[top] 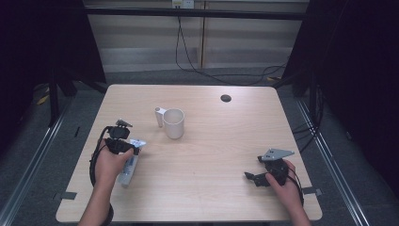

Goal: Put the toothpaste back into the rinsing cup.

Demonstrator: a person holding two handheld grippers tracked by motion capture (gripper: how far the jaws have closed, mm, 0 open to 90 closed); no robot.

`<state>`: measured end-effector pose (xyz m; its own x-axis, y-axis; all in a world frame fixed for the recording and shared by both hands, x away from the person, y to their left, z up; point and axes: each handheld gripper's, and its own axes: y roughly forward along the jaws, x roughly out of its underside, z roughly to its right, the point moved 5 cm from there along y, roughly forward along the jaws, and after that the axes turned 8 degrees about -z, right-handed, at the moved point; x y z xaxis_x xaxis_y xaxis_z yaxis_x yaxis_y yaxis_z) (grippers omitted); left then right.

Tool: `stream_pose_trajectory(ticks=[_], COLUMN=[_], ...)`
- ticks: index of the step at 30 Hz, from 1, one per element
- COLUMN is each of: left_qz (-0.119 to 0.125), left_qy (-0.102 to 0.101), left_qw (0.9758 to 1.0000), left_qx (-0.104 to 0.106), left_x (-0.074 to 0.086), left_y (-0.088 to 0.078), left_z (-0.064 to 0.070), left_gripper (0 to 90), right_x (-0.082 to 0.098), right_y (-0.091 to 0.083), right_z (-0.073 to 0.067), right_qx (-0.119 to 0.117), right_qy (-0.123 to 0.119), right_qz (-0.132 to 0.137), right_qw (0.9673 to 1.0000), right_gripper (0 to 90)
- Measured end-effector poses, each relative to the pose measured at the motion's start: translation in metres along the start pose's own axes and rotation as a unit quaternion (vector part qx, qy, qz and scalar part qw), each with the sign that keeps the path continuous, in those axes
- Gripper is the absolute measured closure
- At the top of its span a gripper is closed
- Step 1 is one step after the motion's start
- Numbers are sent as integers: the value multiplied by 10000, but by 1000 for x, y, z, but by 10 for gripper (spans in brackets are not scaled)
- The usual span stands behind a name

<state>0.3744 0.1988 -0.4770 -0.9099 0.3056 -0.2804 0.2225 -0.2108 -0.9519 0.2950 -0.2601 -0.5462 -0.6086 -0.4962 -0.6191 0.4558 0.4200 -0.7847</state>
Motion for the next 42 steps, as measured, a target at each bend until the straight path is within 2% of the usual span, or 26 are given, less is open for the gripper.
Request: stream_pose_trajectory(ticks=[5,6,14,17,18,21,26,29,34,36,37,38,42], left_qz=[161,263,548,721,868,949,1209,1241,1321,1411,1411,1462,1563], left_qy=[-2,-12,75,84,60,112,120,134,232,186,186,219,258], left_qw=[9998,9995,9982,9970,9957,9948,9918,9912,9902,9884,9884,9872,9859], left_qx=[127,185,219,253,311,351,391,435,385,521,521,599,536], left_x=[-1,-2,-6,-8,-11,-12,-17,-19,-22,-25,-25,-26,-27], left_y=[-8,-12,-23,-28,-31,-33,-40,-42,-46,-47,-47,-50,-54], left_z=[-1,-1,1,3,5,7,10,11,15,17,17,17,20], left_gripper=[685,685,686,686,685,685,686,686,685,686,686,686,685], right_x=[0,0,0,0,0,0,0,0,0,0,0,0,0], right_y=[0,0,0,0,0,0,0,0,0,0,0,0,0], right_z=[0,0,0,0,0,0,0,0,0,0,0,0,0], right_qx=[2,1,1,2,0,1,0,0,1,3,3,0,1], right_qy=[-1,0,0,0,0,-1,1,-7,-10,-10,-10,-10,-10], right_qz=[1,1,1,1,1,1,0,-3,-1,-1,-1,-3,-1], right_qw=[10000,10000,10000,10000,10000,10000,10000,10000,10000,10000,10000,10000,10000], right_gripper=[122,122,122,122,122,122,122,122,122,122,122,122,122])
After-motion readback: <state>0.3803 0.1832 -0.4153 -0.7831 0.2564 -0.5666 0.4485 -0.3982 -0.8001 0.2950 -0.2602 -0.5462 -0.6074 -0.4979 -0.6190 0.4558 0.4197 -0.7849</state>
